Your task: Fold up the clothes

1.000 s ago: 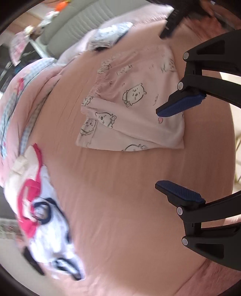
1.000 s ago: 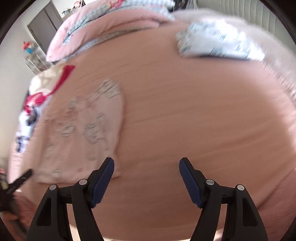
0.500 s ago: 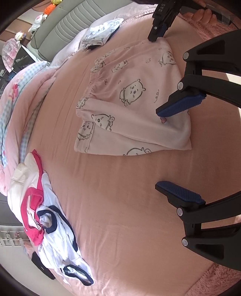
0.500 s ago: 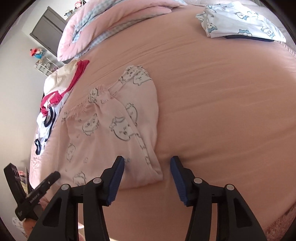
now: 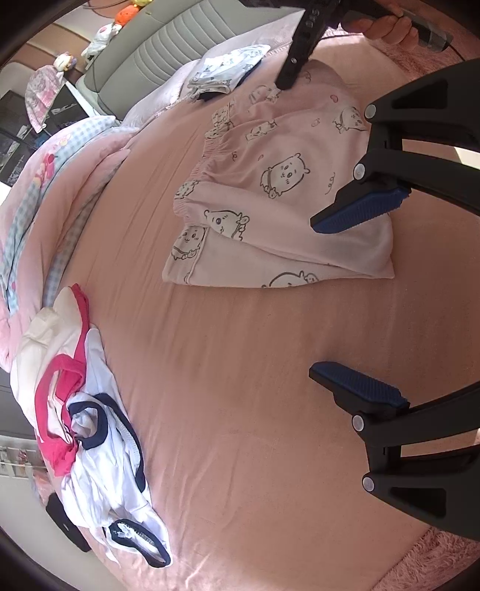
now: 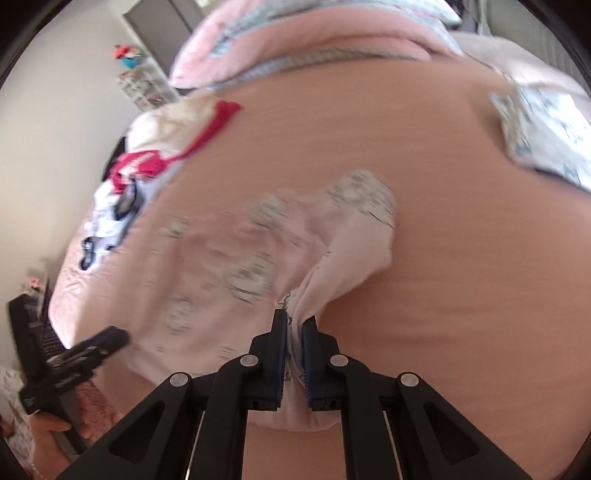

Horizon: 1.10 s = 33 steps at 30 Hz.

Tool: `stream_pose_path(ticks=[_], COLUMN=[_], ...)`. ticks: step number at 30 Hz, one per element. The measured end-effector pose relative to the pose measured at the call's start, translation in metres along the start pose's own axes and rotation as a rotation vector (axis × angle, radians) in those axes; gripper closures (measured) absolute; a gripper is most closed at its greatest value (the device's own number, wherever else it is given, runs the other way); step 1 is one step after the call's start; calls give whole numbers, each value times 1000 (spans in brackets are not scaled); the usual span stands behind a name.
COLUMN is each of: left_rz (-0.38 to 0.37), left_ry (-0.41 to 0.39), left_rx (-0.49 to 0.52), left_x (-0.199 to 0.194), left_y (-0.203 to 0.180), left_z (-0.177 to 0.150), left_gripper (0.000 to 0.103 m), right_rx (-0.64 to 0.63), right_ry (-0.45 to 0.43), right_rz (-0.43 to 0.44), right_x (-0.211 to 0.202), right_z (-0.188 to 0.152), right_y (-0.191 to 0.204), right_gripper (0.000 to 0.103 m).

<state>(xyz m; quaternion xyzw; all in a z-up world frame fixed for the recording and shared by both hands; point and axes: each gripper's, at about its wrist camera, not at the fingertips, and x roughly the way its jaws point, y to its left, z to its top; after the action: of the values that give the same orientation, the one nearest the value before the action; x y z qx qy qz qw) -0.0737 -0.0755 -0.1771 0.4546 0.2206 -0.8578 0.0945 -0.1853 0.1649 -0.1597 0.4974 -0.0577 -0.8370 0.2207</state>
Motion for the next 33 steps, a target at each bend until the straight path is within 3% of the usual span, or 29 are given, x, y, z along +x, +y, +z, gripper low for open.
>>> stream_pose_path(ticks=[4, 7, 8, 9, 10, 12, 13, 14, 17, 20, 23, 26, 28, 29, 30, 31, 33], left_rz=[-39, -73, -87, -102, -128, -201, -234, -263, -342, -405, -428, -455, -460, -446, -429, -413, -394], left_ry=[-27, -57, -64, -72, -77, -81, -87, -95, -106, -56, 5, 34, 45, 56, 78, 102, 124], left_rx=[9, 21, 22, 24, 22, 23, 37, 52, 128, 173, 193, 162, 144, 141, 139, 138, 101], left_x=[-4, -9, -11, -12, -13, -15, -16, -17, -20, -8, 11, 26, 35, 41, 48, 56, 63], left_y=[-2, -4, -5, -5, -7, -11, -16, -22, -49, -78, -103, -116, -123, -126, -129, -133, -131], left_z=[3, 4, 4, 4, 4, 5, 5, 5, 6, 8, 10, 18, 21, 23, 23, 24, 23], left_gripper=[32, 32, 32, 32, 32, 32, 32, 32, 32, 32, 32, 32, 33, 42, 59, 98, 98], right_rx=[-145, -251, -270, -274, -268, -211, -174, -143, -89, 27, 181, 234, 218, 217, 222, 226, 229], right_ry=[-19, 113, 175, 210, 179, 132, 101, 55, -87, -200, -144, -18, -24, -35, -40, -43, -36], right_rz=[47, 7, -28, -41, -24, 117, 207, 292, 350, 155, -7, -31, -29, -24, -11, -1, -4], right_x=[1, 49, 68, 77, 71, 41, 23, 4, -41, -56, -23, 10, 9, 7, 7, 8, 11], right_z=[8, 2, -3, -8, -8, -5, -3, -3, -3, -9, -13, -21, -21, -19, -16, -13, -11], right_y=[57, 93, 95, 95, 95, 92, 88, 82, 58, 13, -31, -58, -60, -60, -60, -60, -59], right_gripper=[96, 92, 85, 85, 84, 70, 58, 54, 54, 54, 54, 54, 54, 54, 54, 54, 54])
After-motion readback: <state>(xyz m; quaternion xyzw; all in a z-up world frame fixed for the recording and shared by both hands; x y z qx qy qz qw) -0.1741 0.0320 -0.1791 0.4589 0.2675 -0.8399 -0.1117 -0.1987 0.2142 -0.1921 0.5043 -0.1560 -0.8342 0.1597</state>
